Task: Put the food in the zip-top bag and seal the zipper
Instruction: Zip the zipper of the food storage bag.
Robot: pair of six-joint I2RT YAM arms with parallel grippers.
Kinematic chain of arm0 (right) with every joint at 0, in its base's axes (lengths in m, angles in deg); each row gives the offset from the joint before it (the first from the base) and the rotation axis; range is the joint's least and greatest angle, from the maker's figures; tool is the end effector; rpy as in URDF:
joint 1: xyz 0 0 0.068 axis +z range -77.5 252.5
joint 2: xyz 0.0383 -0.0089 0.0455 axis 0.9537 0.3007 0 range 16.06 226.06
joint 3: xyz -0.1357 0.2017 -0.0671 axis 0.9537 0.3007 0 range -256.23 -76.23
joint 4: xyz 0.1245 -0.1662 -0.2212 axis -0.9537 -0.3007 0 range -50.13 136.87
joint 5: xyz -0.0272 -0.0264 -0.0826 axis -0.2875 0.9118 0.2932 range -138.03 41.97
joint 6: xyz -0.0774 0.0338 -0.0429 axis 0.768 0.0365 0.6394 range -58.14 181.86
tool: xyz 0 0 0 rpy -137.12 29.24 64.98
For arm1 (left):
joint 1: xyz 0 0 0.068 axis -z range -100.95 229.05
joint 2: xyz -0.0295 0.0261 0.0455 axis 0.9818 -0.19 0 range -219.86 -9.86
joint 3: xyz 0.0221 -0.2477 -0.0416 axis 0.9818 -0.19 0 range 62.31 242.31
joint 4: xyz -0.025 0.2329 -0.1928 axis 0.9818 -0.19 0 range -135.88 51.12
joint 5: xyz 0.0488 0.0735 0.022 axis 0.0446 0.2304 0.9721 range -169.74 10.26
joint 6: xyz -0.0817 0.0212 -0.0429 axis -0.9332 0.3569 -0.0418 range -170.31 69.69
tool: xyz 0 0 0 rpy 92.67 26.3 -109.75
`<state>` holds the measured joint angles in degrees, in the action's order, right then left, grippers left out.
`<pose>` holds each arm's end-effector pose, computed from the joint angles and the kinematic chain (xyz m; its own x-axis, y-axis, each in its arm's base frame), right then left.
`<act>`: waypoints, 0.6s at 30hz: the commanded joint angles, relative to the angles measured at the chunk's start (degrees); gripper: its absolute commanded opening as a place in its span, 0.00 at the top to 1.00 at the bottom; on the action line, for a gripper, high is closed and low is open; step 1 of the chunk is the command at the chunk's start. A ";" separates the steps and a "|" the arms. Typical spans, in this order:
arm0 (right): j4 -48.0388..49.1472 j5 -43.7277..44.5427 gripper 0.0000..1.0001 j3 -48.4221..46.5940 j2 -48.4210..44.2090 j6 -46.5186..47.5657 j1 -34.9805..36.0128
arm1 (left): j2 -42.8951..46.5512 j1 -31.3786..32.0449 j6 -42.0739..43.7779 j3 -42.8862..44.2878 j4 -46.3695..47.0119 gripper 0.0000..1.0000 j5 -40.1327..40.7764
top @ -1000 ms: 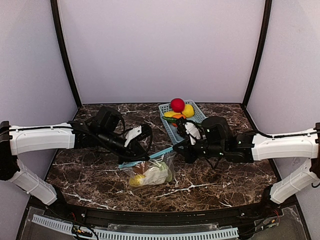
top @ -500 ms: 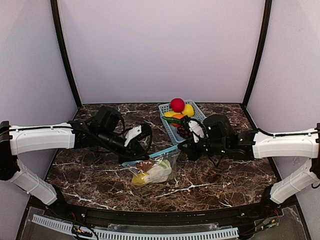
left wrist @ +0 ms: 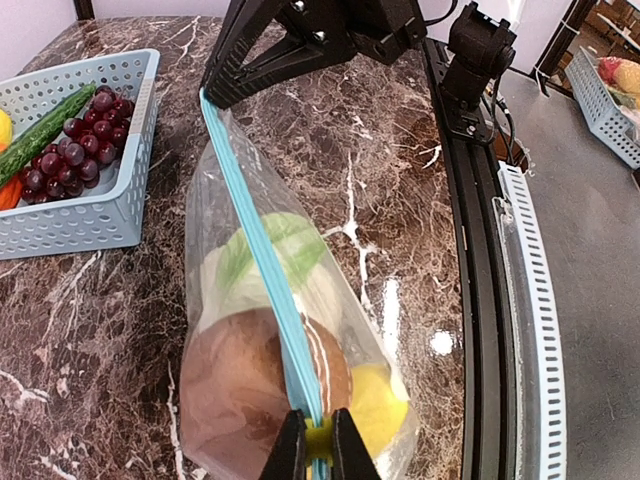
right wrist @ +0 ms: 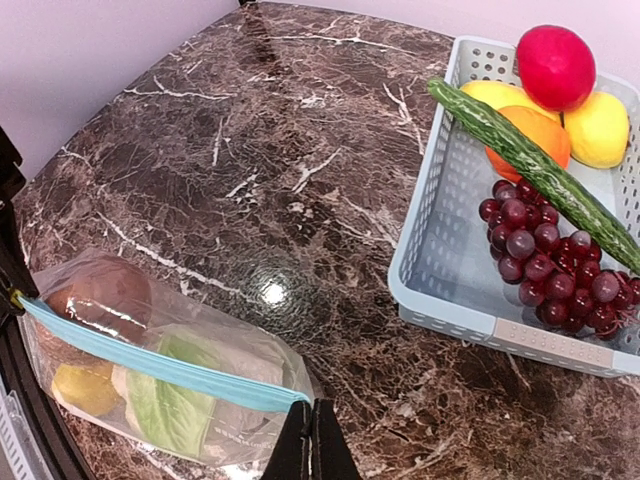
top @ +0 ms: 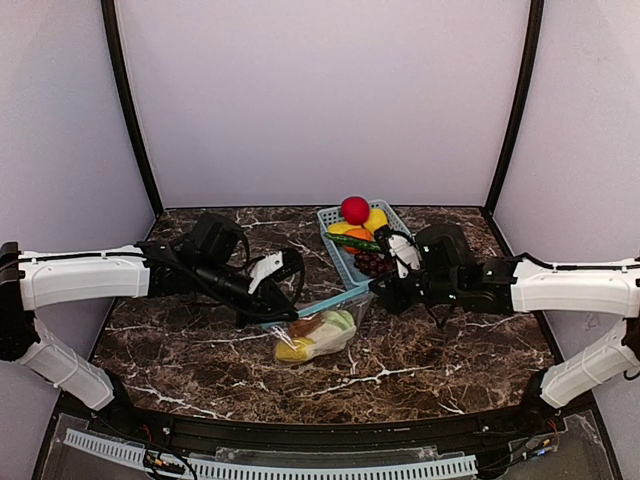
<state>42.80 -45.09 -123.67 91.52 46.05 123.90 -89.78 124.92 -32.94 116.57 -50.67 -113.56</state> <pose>0.2392 0.2925 0.1806 -0.5242 -0.2206 -0.8225 -0.6346 0.7452 0.2046 0.2301 -0.3056 0.1929 -0.1342 0.4946 -0.8587 0.9892 0.1191 -0.0860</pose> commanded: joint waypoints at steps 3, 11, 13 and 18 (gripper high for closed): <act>-3.28 8.32 1.00 0.68 -1.26 -1.09 -3.55 | 1.43 -0.14 0.57 -0.15 -5.96 0.99 -2.35; -4.29 8.52 1.00 1.02 -1.77 -1.18 -5.30 | 1.35 -0.16 0.70 -0.24 -6.05 0.99 -2.22; -4.59 8.33 1.00 1.11 -1.98 -1.18 -5.79 | 1.35 -0.16 0.71 -0.22 -6.05 0.99 -2.14; -5.39 8.31 1.00 1.36 -2.54 -1.15 -6.95 | 1.24 -0.16 0.86 -0.16 -6.21 0.99 -1.92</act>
<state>39.45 -42.94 -123.30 90.49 45.30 119.55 -89.78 124.92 -32.90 116.57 -51.72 -113.61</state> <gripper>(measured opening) 0.004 0.062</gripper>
